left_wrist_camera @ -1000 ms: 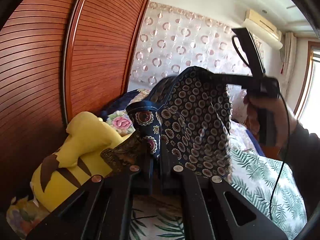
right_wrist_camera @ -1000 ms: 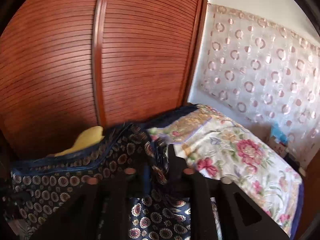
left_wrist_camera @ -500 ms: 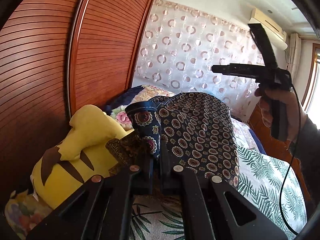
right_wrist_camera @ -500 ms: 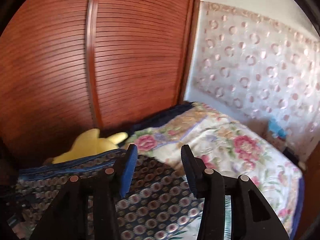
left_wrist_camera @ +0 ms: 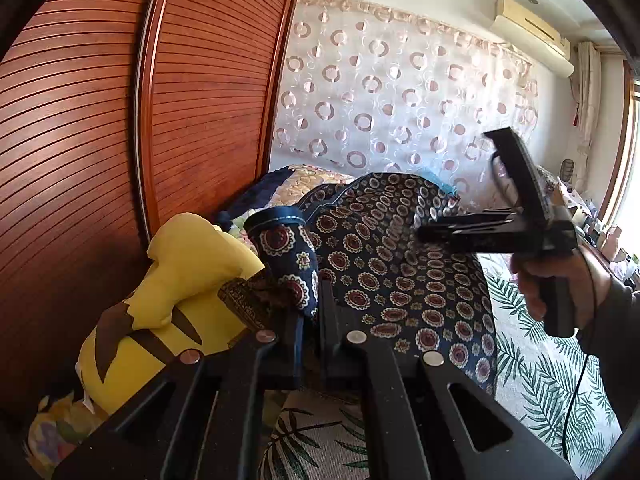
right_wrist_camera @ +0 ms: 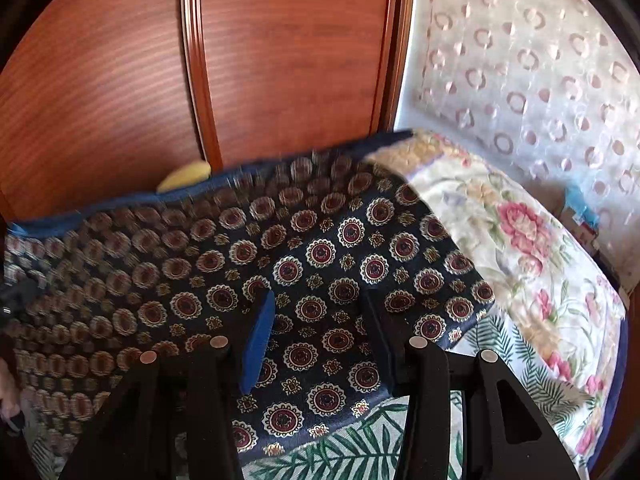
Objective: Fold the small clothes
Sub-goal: 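Carry the folded shirt with both tools onto the yellow cushion by the wardrobe, then lower the folded shirt onto the pile and open both tools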
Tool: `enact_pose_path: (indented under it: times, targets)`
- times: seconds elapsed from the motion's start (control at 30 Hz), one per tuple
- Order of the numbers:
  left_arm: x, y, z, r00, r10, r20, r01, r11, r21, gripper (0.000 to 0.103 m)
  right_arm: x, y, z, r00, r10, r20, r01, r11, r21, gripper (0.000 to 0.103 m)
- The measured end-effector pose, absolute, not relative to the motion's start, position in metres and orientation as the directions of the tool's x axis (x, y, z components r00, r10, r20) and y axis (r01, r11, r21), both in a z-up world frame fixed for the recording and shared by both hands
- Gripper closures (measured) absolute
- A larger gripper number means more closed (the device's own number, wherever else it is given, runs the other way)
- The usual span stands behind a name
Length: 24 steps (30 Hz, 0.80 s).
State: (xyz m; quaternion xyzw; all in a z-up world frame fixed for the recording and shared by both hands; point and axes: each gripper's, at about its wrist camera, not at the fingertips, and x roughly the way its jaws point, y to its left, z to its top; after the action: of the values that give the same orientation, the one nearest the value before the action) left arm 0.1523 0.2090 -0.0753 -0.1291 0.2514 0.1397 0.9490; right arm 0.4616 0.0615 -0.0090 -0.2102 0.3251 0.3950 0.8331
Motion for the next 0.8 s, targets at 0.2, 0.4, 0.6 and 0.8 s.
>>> enact_pose_path:
  times: [0.2, 0.4, 0.6, 0.8]
  targets:
    - [0.153, 0.207, -0.074, 0.82, 0.209, -0.533, -0.327, 0.935, -0.137, 0.097, 0.451, 0.068, -0.003, 0.505, 0.537, -0.675, -0.771, 0.633, -0.073, 0.056]
    - [0.144, 0.206, -0.067, 0.823, 0.222, -0.523, -0.326, 0.938, -0.115, 0.073, 0.419, 0.035, 0.002, 0.529, 0.572, -0.627, -0.751, 0.659, -0.032, 0.056]
    - [0.132, 0.195, -0.059, 0.834, 0.21, -0.511, -0.294, 0.952, -0.087, 0.027, 0.372, -0.003, 0.013, 0.548, 0.601, -0.582, -0.744, 0.668, -0.01, 0.056]
    - [0.116, 0.172, -0.051, 0.852, 0.202, -0.484, -0.254, 0.966, -0.045, 0.021, 0.32, -0.046, 0.023, 0.572, 0.611, -0.548, -0.729, 0.684, 0.001, 0.056]
